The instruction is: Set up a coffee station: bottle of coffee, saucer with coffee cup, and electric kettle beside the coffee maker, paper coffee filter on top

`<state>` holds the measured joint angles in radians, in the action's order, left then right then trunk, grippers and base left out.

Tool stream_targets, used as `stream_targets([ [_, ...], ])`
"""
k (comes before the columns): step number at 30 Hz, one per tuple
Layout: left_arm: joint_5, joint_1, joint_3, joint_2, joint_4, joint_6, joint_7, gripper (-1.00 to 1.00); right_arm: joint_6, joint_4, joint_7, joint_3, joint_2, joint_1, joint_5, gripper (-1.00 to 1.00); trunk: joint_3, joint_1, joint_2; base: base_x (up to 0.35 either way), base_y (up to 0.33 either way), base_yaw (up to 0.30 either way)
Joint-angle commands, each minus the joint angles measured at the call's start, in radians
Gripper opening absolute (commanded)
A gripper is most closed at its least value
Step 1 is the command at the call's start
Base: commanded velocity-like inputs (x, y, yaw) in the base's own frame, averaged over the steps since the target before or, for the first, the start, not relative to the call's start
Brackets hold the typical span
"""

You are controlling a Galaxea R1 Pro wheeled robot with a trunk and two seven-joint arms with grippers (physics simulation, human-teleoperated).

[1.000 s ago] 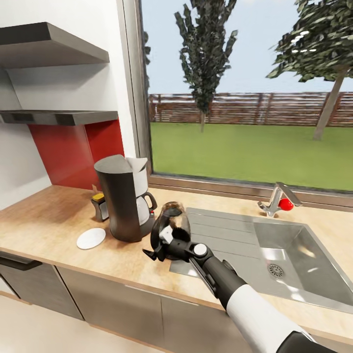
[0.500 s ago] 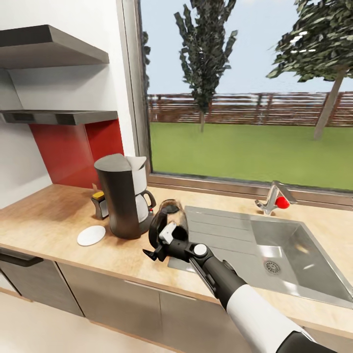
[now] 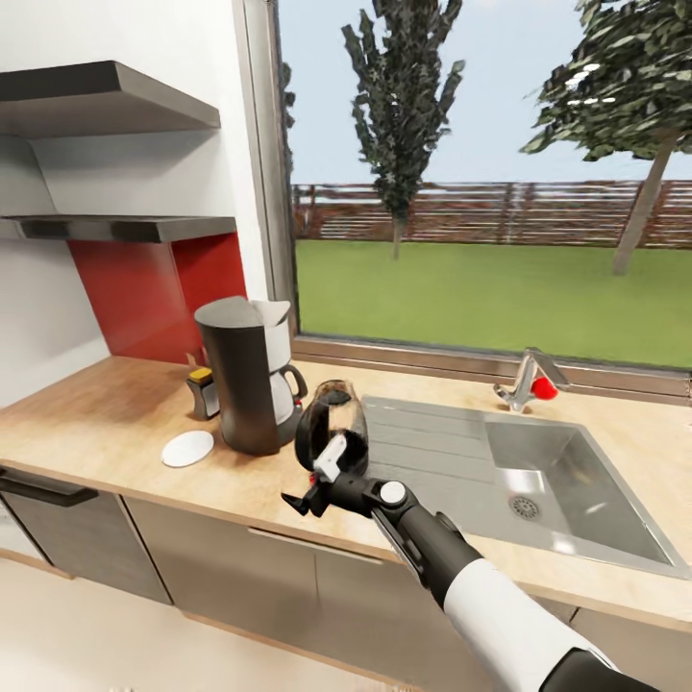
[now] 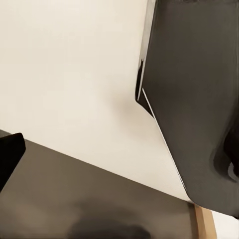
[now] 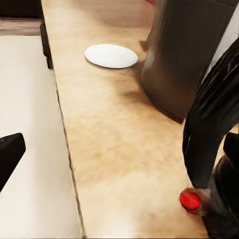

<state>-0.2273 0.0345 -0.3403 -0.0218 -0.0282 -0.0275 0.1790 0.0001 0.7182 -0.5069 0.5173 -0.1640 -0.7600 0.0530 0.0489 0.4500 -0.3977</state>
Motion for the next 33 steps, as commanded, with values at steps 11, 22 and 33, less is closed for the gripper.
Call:
stream_targets([
  [11, -0.010, 0.013, -0.005, -0.002, 0.002, 0.007, 0.001, 1.00, 0.000, -0.083, -0.004, 0.001, -0.011, -0.001, 0.004, 1.00, 0.002, 0.000, -0.002, -0.300, 0.000, 0.000],
  [22, -0.011, 0.016, -0.006, -0.006, 0.053, 0.009, 0.000, 1.00, 0.002, -0.210, -0.021, 0.004, -0.011, 0.066, 0.004, 1.00, 0.002, 0.000, -0.002, -0.028, 0.000, 0.000],
  [33, -0.009, 0.016, -0.005, -0.004, 0.095, 0.011, -0.001, 1.00, 0.001, -0.536, 0.012, -0.003, -0.011, 0.134, -0.003, 1.00, 0.002, 0.000, -0.002, 0.000, 0.000, 0.000],
])
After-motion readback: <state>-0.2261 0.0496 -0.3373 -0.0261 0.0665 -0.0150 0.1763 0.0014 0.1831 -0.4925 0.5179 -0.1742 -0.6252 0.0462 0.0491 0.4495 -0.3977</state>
